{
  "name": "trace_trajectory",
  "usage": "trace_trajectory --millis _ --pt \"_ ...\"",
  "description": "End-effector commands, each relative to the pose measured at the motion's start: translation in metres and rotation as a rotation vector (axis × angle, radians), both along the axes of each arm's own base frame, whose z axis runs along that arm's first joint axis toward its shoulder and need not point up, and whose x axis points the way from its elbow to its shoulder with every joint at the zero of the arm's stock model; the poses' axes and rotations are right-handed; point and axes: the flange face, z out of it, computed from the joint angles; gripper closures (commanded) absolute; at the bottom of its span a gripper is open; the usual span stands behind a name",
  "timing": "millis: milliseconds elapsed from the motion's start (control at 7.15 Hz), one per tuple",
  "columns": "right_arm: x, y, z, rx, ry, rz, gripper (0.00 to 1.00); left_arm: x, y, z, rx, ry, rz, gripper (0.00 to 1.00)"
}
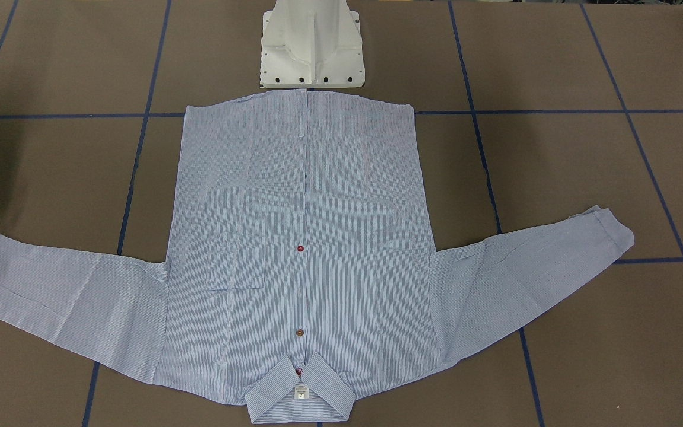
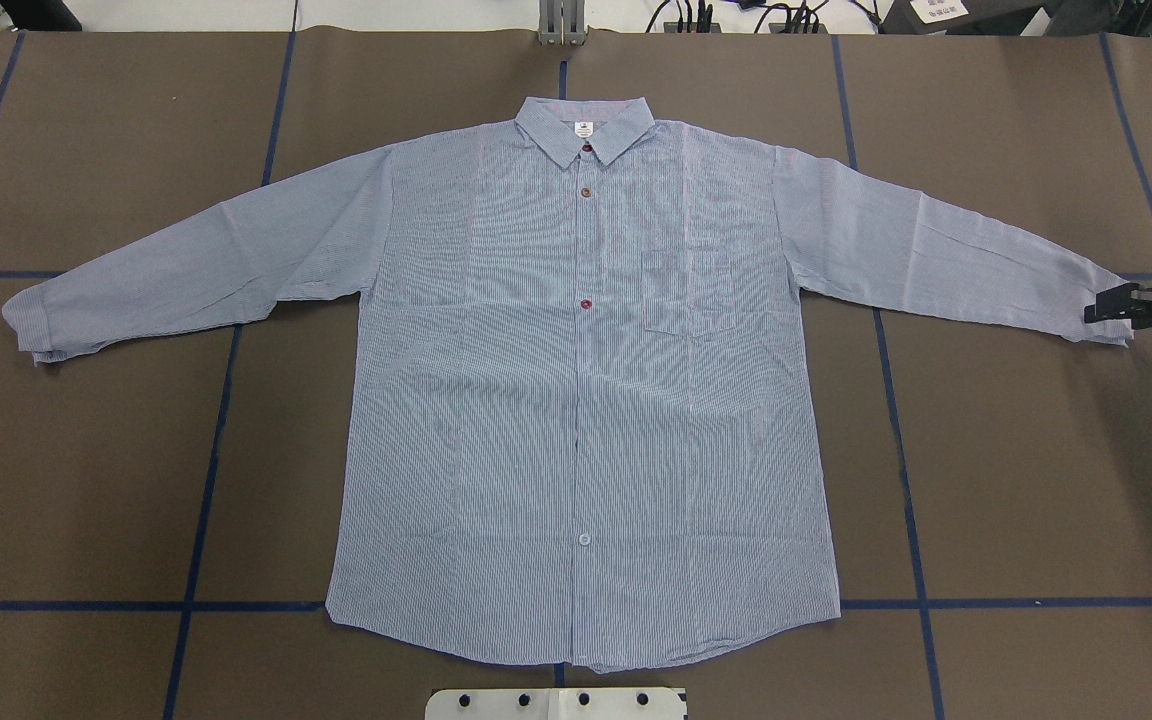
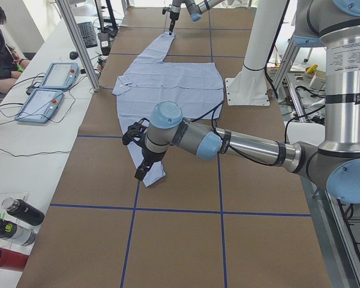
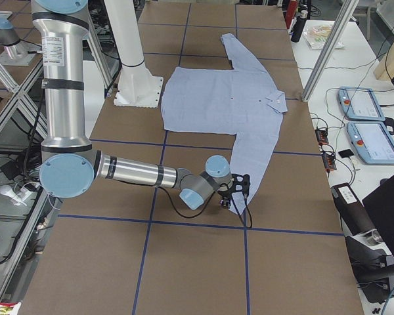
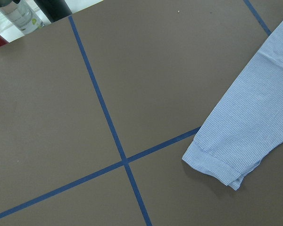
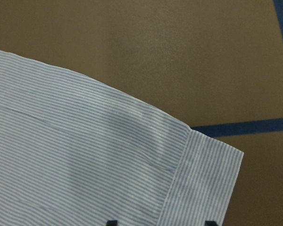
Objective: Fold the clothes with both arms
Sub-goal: 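Grasp the sleeve cuff with the right gripper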
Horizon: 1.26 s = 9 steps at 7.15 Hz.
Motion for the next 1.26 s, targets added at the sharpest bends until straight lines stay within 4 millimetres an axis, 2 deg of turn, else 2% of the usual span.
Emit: trace_trajectory --millis 0,280,420,559,699,979,1119 --pt "0.003 0.012 0.009 -0.010 0.000 0.005 0.31 0.000 0.001 0.001 -0.001 0.000 0.001 0.00" --pt "-0.004 0.012 0.010 -0.005 0.017 0.012 0.31 0.000 0.001 -0.001 0.003 0.000 0.002 0.00" --pt "-0.007 0.012 0.009 -0.009 0.017 0.017 0.34 0.000 0.002 -0.001 0.003 0.000 0.002 0.00" --pt "-0.009 0.011 0.007 -0.018 0.010 0.025 0.58 0.000 0.002 -0.001 0.003 0.000 0.002 0.00" --pt "-0.011 0.007 -0.002 -0.044 -0.013 0.060 1.00 0.000 0.003 0.000 0.000 0.000 0.002 0.00" --pt "-0.013 0.004 -0.008 -0.046 -0.025 0.069 1.00 0.000 0.004 0.000 0.000 0.000 0.002 0.00" --pt "-0.017 -0.002 -0.031 -0.018 -0.048 0.063 1.00 0.000 0.005 0.000 0.003 -0.001 0.003 0.00"
